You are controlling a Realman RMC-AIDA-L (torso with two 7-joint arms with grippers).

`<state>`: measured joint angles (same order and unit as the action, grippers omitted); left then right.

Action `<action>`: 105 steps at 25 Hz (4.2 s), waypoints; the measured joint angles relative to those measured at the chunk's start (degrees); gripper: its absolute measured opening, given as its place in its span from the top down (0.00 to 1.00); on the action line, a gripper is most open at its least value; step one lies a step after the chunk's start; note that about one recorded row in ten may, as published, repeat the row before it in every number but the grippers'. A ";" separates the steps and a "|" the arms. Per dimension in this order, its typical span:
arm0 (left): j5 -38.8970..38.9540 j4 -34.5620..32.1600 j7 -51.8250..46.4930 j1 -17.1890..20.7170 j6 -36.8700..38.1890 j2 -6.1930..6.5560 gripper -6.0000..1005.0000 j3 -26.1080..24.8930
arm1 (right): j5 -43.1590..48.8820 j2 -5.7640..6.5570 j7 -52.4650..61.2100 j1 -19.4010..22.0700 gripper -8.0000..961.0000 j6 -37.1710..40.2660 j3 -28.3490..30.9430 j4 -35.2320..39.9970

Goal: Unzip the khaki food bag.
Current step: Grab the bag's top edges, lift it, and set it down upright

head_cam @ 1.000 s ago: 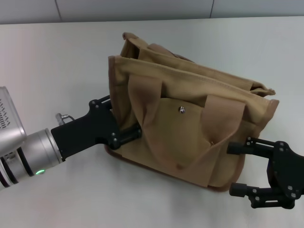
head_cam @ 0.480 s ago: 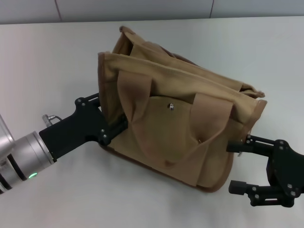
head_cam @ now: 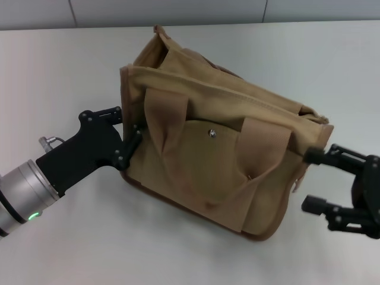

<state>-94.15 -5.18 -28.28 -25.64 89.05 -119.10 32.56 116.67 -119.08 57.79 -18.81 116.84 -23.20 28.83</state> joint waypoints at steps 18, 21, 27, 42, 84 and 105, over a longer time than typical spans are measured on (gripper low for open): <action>0.44 -3.21 -0.06 -0.23 3.55 0.34 0.95 -1.43 | -16.18 -0.12 -0.87 1.95 0.16 -0.28 19.32 -9.38; 0.55 -5.02 -0.17 -0.82 5.18 0.35 0.95 -1.80 | -17.18 -0.17 -2.26 0.03 0.16 -0.06 19.70 -10.99; 1.34 -9.15 -0.20 -2.67 10.50 0.39 0.95 -1.90 | -16.77 -0.28 -4.07 -5.57 0.16 -3.37 19.37 -12.14; 2.67 -12.48 0.12 -4.94 14.35 0.29 0.95 -1.90 | -16.28 -0.39 -6.77 -11.11 0.16 -11.46 5.62 -10.57; 2.81 -10.48 0.43 -6.43 14.92 -0.08 0.95 -1.25 | -16.80 -0.80 -66.60 -18.41 0.36 -24.31 4.98 -42.38; 2.81 -9.68 1.04 -7.00 15.13 -0.08 0.95 -1.01 | -16.53 -0.80 -73.64 -19.04 0.70 -26.30 9.13 -47.53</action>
<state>-91.34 -14.87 -27.24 -32.65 104.19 -119.18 31.55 100.14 -119.88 -15.85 -37.85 90.54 -14.07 -18.70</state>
